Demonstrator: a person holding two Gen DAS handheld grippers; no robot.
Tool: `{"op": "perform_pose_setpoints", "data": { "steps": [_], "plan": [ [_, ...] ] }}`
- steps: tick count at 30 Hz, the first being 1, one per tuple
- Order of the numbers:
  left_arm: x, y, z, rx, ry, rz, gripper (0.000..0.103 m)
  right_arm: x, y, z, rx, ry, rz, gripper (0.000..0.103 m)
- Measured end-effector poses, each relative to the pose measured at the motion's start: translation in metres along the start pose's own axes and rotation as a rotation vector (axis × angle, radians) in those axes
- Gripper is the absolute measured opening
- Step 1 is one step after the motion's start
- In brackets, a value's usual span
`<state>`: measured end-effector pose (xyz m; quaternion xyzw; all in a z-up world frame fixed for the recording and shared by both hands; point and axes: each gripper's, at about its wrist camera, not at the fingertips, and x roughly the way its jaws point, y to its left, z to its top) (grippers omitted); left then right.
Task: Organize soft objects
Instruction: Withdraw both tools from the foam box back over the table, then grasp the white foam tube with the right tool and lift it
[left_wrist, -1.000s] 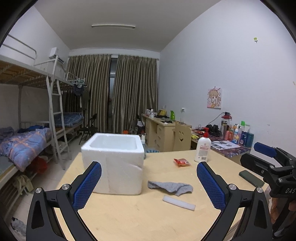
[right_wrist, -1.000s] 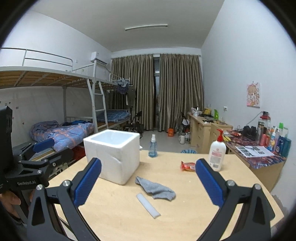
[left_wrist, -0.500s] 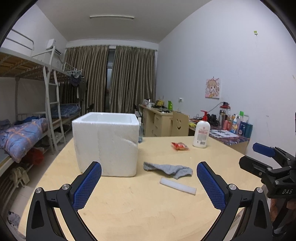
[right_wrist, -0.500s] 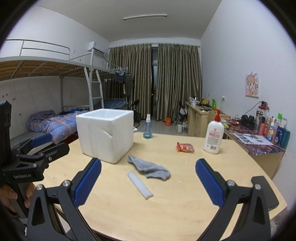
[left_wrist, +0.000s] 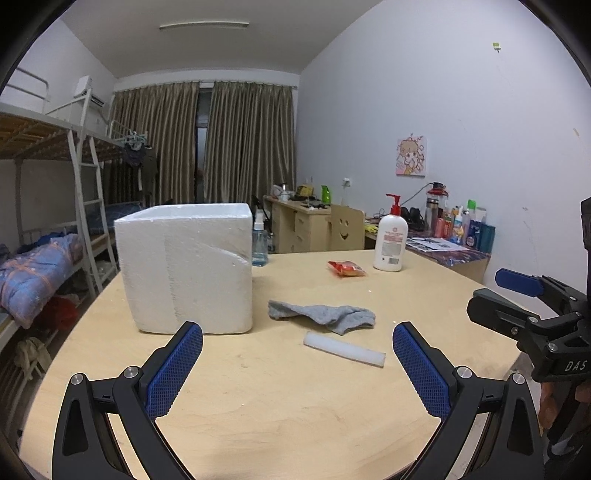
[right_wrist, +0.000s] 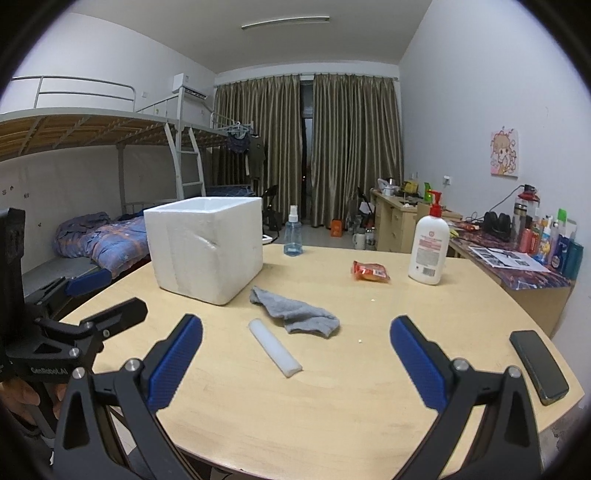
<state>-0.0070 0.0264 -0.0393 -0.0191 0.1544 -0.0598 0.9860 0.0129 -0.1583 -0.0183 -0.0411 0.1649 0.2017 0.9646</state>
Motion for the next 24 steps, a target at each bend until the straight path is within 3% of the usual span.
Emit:
{"op": "perform_pose_setpoints", "data": {
  "steps": [9, 20, 24],
  "plan": [
    [0.016, -0.004, 0.004, 0.006, 0.027, -0.019, 0.103, 0.012, -0.006, -0.003, 0.003, 0.041, 0.042, 0.103],
    [0.039, 0.019, 0.000, -0.036, 0.068, 0.008, 0.103, 0.056, -0.001, -0.009, -0.004, 0.128, 0.146, 0.103],
    [0.048, 0.029, -0.005, -0.059, 0.088, 0.014, 0.103, 0.077, 0.001, -0.012, -0.007, 0.183, 0.190, 0.090]
  ]
}}
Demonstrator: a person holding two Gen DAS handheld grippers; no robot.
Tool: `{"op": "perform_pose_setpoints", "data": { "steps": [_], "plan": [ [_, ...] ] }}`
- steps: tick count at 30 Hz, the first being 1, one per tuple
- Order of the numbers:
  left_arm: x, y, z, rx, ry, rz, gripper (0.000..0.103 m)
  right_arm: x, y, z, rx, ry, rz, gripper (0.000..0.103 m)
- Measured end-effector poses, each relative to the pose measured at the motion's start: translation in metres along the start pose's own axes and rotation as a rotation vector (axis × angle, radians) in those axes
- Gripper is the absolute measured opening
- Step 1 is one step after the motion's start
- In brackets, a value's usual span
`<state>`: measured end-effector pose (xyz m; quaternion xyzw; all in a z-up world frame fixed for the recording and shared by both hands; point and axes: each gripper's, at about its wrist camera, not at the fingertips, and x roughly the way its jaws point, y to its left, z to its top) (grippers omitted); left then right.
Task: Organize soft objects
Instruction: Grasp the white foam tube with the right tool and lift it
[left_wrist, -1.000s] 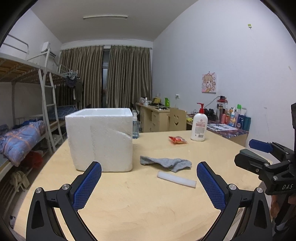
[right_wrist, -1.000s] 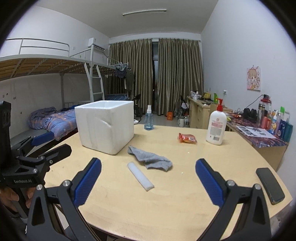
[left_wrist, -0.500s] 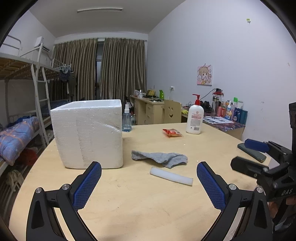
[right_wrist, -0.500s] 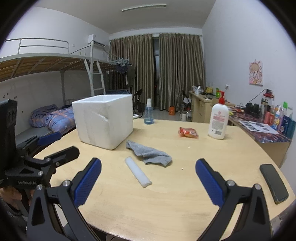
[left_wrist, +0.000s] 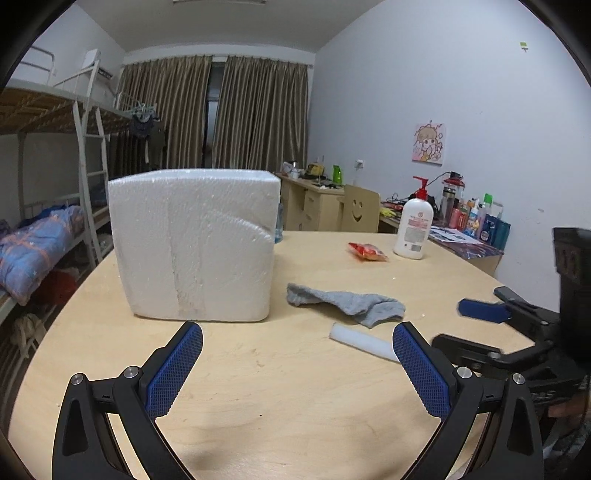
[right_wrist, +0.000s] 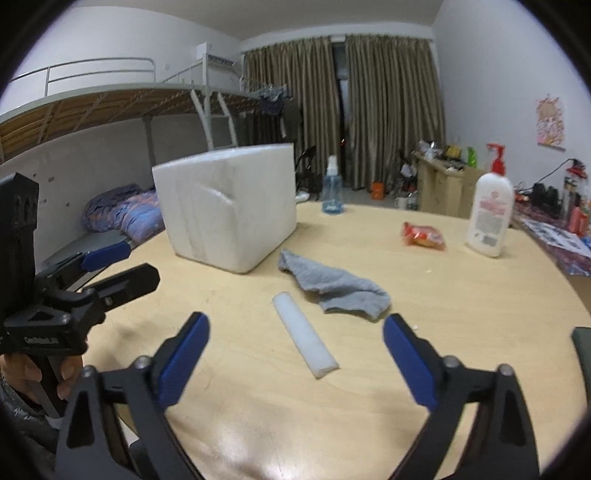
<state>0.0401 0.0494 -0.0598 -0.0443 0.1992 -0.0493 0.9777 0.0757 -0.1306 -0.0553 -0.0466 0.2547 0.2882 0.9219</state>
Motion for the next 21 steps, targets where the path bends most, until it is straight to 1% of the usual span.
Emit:
{"op": "perform_pose_setpoints", "data": {
  "steps": [1, 3, 4, 7, 8, 9, 13, 14, 16, 18, 21],
  "plan": [
    [0.003, 0.001, -0.001, -0.002, 0.006, -0.001, 0.103, 0.005, 0.000, 0.000, 0.000, 0.016, 0.006, 0.087],
    [0.007, 0.004, -0.001, -0.003, 0.015, -0.003, 0.103, 0.019, -0.002, -0.001, -0.005, 0.060, 0.020, 0.077],
    [0.010, 0.005, -0.001, -0.002, 0.018, -0.001, 0.103, 0.024, -0.002, -0.002, -0.007, 0.075, 0.019, 0.076],
    [0.016, 0.009, -0.001, -0.005, 0.026, 0.004, 0.103, 0.036, -0.004, -0.004, 0.001, 0.119, 0.040, 0.066],
    [0.017, 0.010, 0.000, -0.008, 0.028, 0.002, 0.103, 0.041, -0.006, -0.005, 0.010, 0.139, 0.051, 0.061],
    [0.019, 0.012, 0.000, -0.011, 0.031, -0.001, 0.103, 0.043, -0.006, -0.005, 0.015, 0.148, 0.057, 0.059],
    [0.024, 0.013, 0.001, -0.004, 0.043, -0.006, 0.103, 0.052, -0.007, -0.006, 0.010, 0.180, 0.050, 0.056],
    [0.026, 0.013, 0.002, -0.002, 0.045, -0.006, 0.103, 0.053, -0.008, -0.007, 0.018, 0.193, 0.058, 0.052],
    [0.028, 0.013, 0.002, 0.003, 0.047, -0.008, 0.103, 0.056, -0.010, -0.005, 0.021, 0.208, 0.056, 0.051],
    [0.030, 0.013, 0.003, 0.004, 0.048, -0.008, 0.103, 0.058, -0.011, -0.006, 0.019, 0.224, 0.052, 0.044],
    [0.031, 0.013, 0.004, 0.001, 0.050, -0.015, 0.103, 0.062, -0.012, -0.005, 0.021, 0.245, 0.055, 0.042]
  ]
}}
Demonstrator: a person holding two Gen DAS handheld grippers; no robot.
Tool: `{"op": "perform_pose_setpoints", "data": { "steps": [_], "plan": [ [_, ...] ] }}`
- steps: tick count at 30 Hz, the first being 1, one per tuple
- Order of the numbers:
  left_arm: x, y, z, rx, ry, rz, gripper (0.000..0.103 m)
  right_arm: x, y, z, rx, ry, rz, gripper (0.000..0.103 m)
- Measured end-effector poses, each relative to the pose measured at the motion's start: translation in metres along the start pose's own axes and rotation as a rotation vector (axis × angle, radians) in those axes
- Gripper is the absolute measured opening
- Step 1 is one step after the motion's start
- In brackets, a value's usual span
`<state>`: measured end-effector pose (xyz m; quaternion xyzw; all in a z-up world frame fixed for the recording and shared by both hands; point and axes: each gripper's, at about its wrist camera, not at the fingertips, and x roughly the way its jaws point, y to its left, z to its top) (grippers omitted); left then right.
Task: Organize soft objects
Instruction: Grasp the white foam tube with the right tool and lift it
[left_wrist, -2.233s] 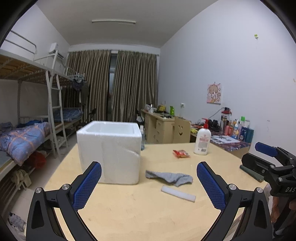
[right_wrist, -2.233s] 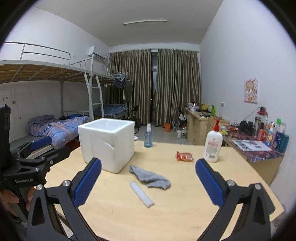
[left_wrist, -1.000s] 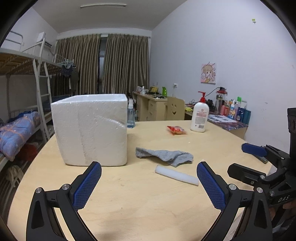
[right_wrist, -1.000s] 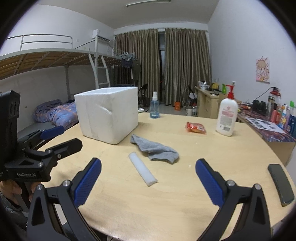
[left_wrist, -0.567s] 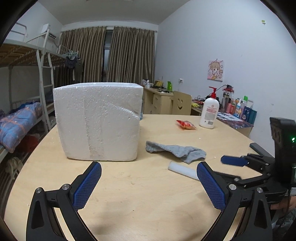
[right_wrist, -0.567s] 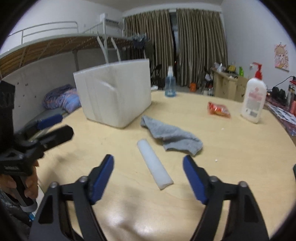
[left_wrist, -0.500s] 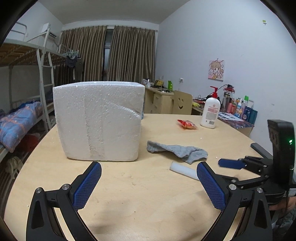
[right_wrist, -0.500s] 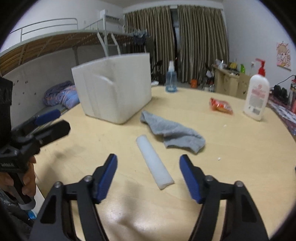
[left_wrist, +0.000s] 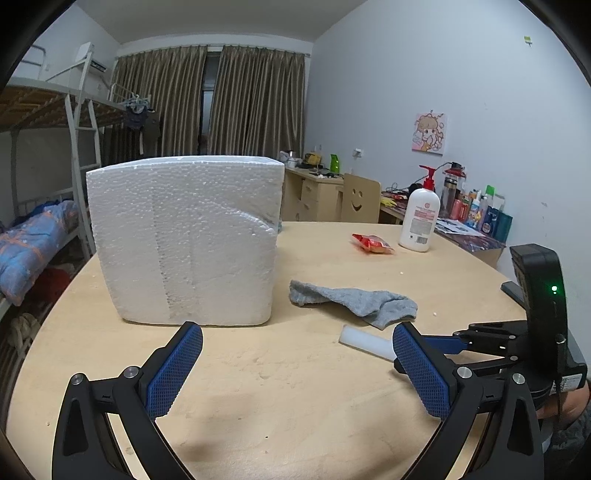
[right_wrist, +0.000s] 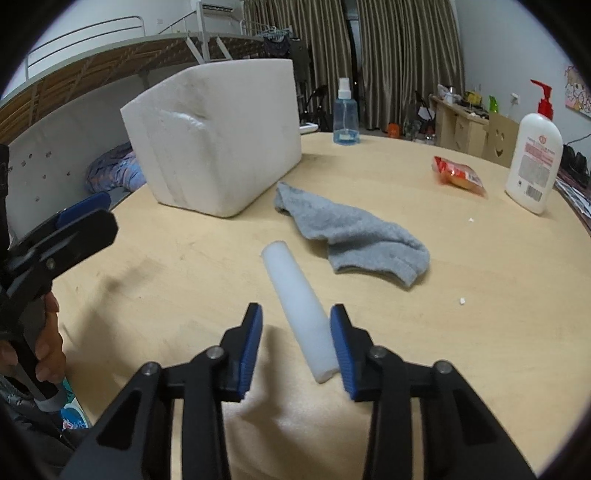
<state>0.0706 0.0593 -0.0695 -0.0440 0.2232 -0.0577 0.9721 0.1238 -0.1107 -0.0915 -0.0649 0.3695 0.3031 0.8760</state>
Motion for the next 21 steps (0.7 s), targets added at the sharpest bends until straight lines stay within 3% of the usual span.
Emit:
{"op": "perform_pose_setpoints", "data": {
  "steps": [16, 21],
  "plan": [
    [0.004, -0.005, -0.001, 0.012, 0.019, -0.008, 0.103, 0.011, -0.005, 0.007, -0.053, 0.065, -0.054, 0.033],
    [0.006, -0.007, 0.000, 0.012, 0.024, -0.014, 0.103, 0.012, -0.003, 0.008, -0.054, 0.066, -0.053, 0.017]
  ]
}}
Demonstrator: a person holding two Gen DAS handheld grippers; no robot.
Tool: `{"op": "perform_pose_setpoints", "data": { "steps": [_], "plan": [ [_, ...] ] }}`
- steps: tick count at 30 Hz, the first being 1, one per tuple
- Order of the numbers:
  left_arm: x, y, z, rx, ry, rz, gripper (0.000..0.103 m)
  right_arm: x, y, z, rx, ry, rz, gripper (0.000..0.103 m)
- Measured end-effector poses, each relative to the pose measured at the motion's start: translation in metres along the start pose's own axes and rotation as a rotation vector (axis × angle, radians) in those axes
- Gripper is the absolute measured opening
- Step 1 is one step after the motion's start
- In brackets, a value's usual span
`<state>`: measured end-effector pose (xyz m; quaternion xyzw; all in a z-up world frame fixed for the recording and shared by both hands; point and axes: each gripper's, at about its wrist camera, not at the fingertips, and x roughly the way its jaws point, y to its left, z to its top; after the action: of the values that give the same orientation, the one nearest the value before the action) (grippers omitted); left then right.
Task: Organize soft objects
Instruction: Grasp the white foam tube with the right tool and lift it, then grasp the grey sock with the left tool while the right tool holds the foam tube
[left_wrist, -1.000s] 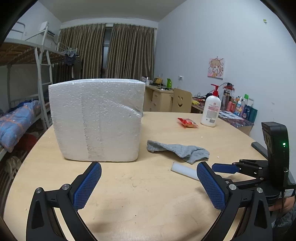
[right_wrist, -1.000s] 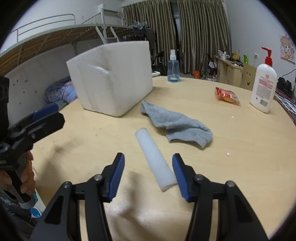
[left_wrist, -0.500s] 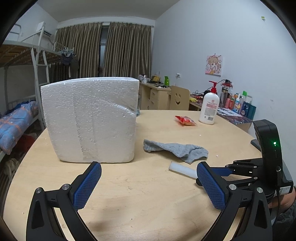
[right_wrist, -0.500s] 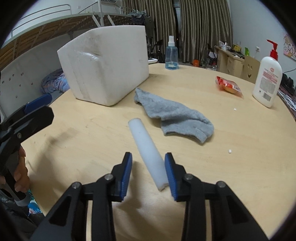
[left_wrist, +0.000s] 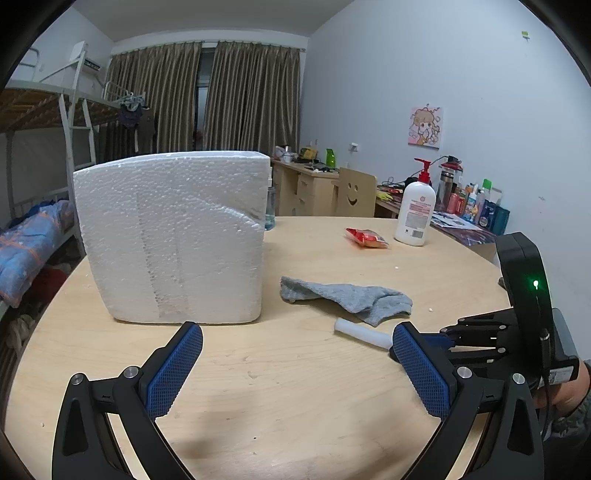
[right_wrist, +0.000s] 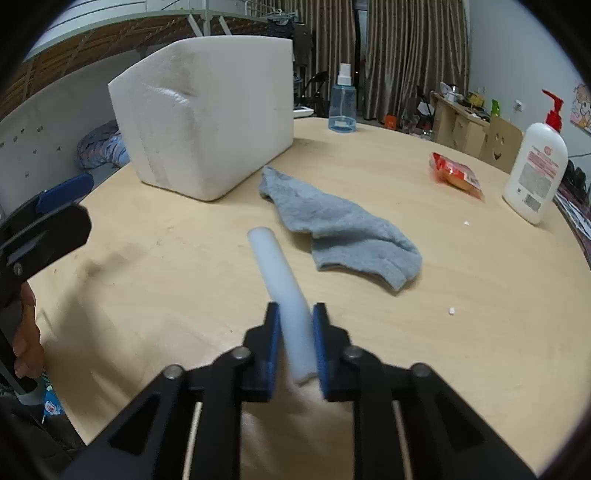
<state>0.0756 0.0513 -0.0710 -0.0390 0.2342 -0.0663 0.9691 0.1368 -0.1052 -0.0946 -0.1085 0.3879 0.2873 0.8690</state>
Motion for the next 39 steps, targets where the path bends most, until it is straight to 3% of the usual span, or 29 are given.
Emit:
{"op": "perform_pose_setpoints", "data": {
  "steps": [12, 30, 39],
  "plan": [
    [0.003, -0.014, 0.005, 0.024, 0.003, -0.018, 0.103, -0.021, -0.011, -0.005, 0.079, -0.060, 0.070, 0.013],
    [0.031, -0.078, 0.026, 0.112, 0.033, -0.130, 0.103, -0.091, -0.057, -0.033, 0.212, -0.201, 0.002, 0.013],
    [0.074, -0.094, 0.034, 0.114, 0.105, -0.116, 0.103, -0.104, -0.079, -0.049, 0.271, -0.234, -0.006, 0.013]
  ]
}}
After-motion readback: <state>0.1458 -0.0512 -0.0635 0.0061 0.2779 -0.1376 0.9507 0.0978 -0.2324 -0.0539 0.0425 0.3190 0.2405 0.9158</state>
